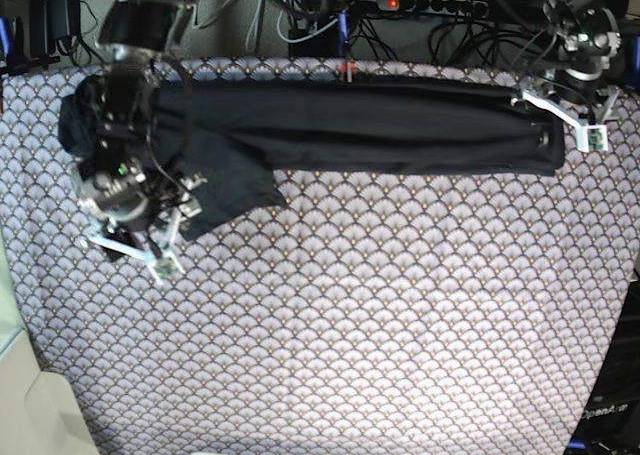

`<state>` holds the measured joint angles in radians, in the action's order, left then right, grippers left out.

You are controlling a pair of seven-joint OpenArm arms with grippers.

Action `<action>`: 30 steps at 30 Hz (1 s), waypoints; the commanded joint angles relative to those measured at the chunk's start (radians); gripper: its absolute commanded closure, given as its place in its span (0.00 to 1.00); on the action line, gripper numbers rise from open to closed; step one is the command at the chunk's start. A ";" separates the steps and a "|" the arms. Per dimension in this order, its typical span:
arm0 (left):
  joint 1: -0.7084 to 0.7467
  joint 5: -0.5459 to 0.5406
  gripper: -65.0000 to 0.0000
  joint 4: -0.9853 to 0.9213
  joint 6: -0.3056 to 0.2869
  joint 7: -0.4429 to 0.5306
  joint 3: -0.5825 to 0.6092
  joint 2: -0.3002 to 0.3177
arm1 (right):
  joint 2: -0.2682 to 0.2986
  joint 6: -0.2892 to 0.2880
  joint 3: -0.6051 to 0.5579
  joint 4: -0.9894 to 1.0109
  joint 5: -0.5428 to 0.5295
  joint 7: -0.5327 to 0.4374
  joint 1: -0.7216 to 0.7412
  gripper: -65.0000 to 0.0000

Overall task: Fold the T-shirt properly
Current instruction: 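Grasp the hanging sleeve with the right gripper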

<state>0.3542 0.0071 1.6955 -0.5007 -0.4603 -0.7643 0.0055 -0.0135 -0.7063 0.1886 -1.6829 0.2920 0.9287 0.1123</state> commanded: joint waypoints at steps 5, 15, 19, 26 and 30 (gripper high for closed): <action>0.024 -0.008 0.35 0.045 0.003 0.022 -0.005 0.006 | 0.048 0.008 0.005 0.168 -0.101 -0.007 0.089 0.31; 0.042 -0.008 0.35 0.079 0.003 0.021 -0.063 -0.006 | 0.080 0.008 0.009 0.349 -0.149 -0.053 0.140 0.31; 0.044 -0.008 0.35 0.079 0.003 0.021 -0.082 -0.006 | 0.077 0.008 0.035 0.350 -0.152 -0.055 0.137 0.31; 0.042 -0.008 0.35 0.079 0.003 0.021 -0.082 -0.008 | 0.102 0.008 0.041 0.350 -0.277 -0.010 0.117 0.35; 0.036 -0.008 0.35 0.079 0.003 0.021 -0.079 -0.008 | 0.106 0.008 0.041 0.350 -0.345 0.034 0.112 0.42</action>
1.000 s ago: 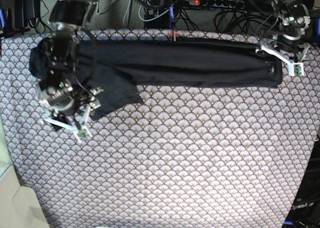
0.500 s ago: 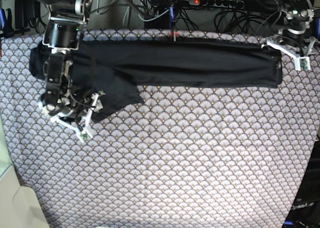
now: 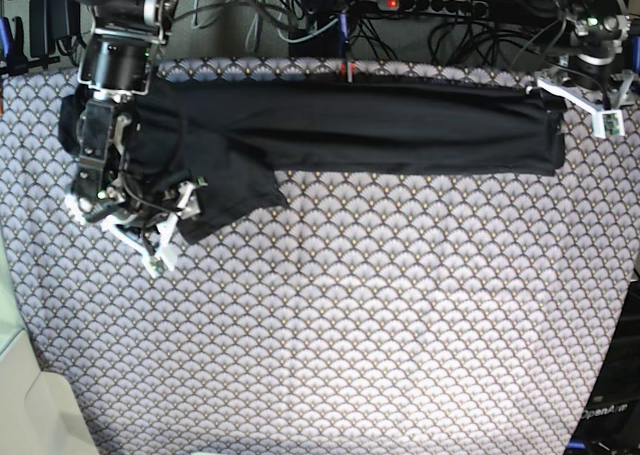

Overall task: Fold the T-shirt properly
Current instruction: 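Grasp the hanging sleeve with the right gripper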

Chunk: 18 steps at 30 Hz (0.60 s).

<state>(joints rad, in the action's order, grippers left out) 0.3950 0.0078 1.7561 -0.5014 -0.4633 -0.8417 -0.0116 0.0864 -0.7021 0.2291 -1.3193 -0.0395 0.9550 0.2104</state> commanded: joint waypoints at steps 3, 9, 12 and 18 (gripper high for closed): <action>-0.005 -0.009 0.35 0.018 0.004 0.024 0.002 0.009 | 0.006 0.004 0.000 -0.013 -0.040 0.026 0.004 0.43; -0.006 -0.009 0.35 0.018 0.004 0.024 0.003 0.008 | 0.002 0.004 0.000 -0.013 -0.040 0.026 -0.004 0.52; -0.006 -0.009 0.35 0.018 0.004 0.024 0.003 0.008 | 0.002 0.004 -0.001 -0.013 -0.035 0.026 -0.004 0.67; -0.006 -0.010 0.35 0.018 0.004 0.024 0.003 0.008 | 0.003 0.004 -0.001 -0.013 -0.032 0.028 -0.004 1.00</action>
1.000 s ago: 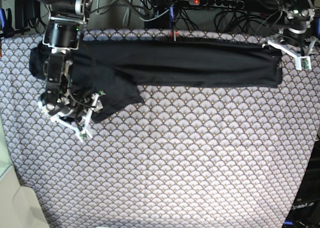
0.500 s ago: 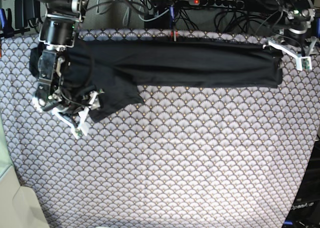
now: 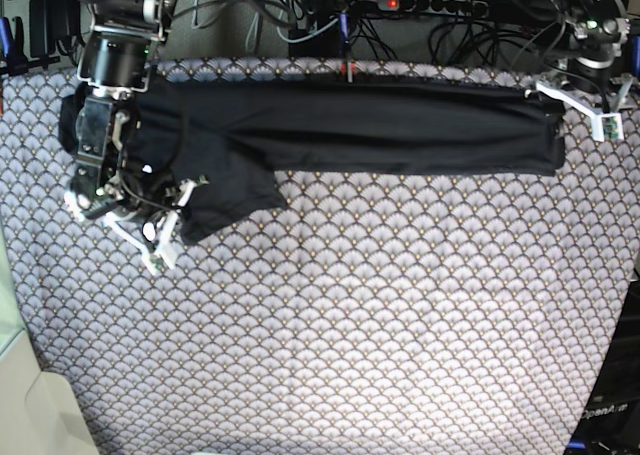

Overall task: Fold the T-shirt properly
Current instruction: 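Grasp the hanging sleeve with the right gripper, then tuck the sleeve under the folded strip with the right gripper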

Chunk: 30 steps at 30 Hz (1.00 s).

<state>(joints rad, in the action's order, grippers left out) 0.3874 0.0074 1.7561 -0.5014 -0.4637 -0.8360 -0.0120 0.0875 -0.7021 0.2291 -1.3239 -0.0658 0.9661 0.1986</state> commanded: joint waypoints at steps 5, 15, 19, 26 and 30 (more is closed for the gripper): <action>0.002 -0.010 0.35 0.018 0.004 0.024 -0.003 0.008 | 0.005 0.004 -0.001 -0.015 -0.006 0.017 0.008 1.00; 0.002 -0.013 0.35 0.018 0.004 0.024 -0.003 0.008 | 0.021 0.004 -0.004 -0.187 -0.013 0.100 0.005 1.00; 0.002 -0.014 0.35 0.018 0.004 0.027 -0.003 0.008 | 0.021 0.004 -0.004 -0.282 -0.013 0.158 -0.012 1.00; -0.001 -0.014 0.35 0.017 0.004 0.030 -0.001 0.008 | 0.019 0.004 -0.004 -0.454 -0.015 0.207 -0.104 1.00; -0.018 -0.010 0.35 0.008 0.004 0.029 -0.001 0.010 | 0.024 0.004 -0.006 -0.556 -0.065 0.221 -0.187 1.00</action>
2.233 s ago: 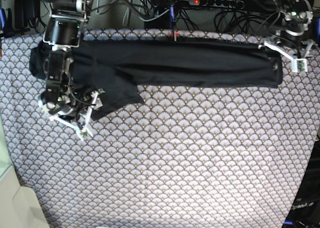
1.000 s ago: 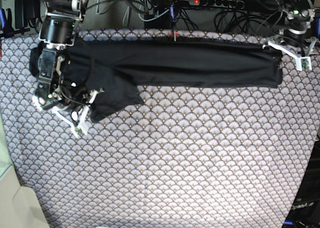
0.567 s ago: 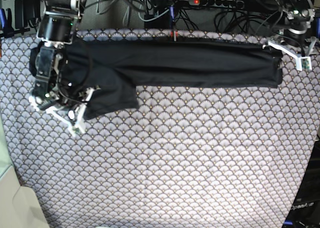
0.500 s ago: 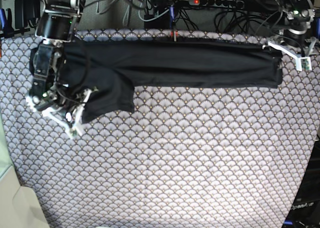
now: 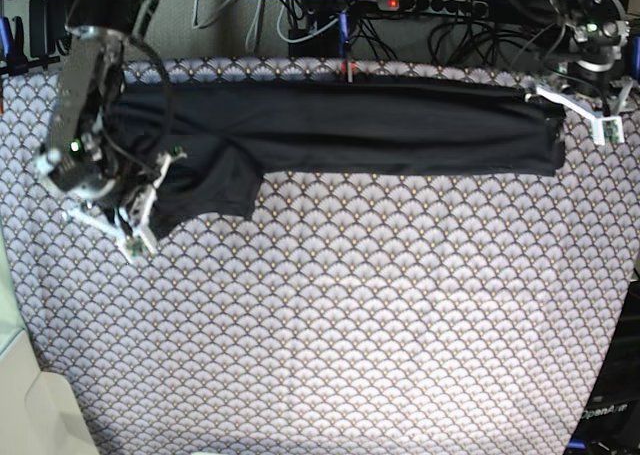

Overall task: Fold the T-shirt properly
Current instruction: 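Tuck the sleeve under the folded strip with the right gripper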

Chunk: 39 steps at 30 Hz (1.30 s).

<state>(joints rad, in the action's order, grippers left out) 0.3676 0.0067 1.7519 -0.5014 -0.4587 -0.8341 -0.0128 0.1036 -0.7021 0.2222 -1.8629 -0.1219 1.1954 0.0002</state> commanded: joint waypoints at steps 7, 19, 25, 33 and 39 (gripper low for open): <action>-0.002 -0.007 0.35 0.010 0.004 0.025 -0.003 0.017 | 0.023 0.004 0.006 -0.090 -0.025 -0.016 -0.099 1.00; -0.008 -0.007 0.35 0.009 0.004 0.027 -0.001 0.037 | 0.057 0.004 0.009 -0.093 -0.025 -0.027 -0.187 1.00; -0.015 -0.007 0.35 0.007 0.004 0.025 -0.001 0.047 | 0.080 0.004 0.027 -0.099 -0.025 -0.071 -0.239 1.00; -0.042 -0.006 0.35 -0.051 0.004 0.027 -0.001 0.053 | 0.101 0.004 0.069 -0.113 -0.025 -0.131 -0.306 1.00; -0.043 -0.006 0.35 -0.057 0.004 0.027 0.023 0.070 | 0.121 0.004 0.093 -0.113 -0.025 -0.133 -0.312 1.00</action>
<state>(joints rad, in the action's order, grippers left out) 0.3275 0.0113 1.6783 -0.4980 -0.4561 -0.8093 0.0471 0.2134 -0.7021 0.3073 -1.9556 -0.1474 1.0695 -0.3145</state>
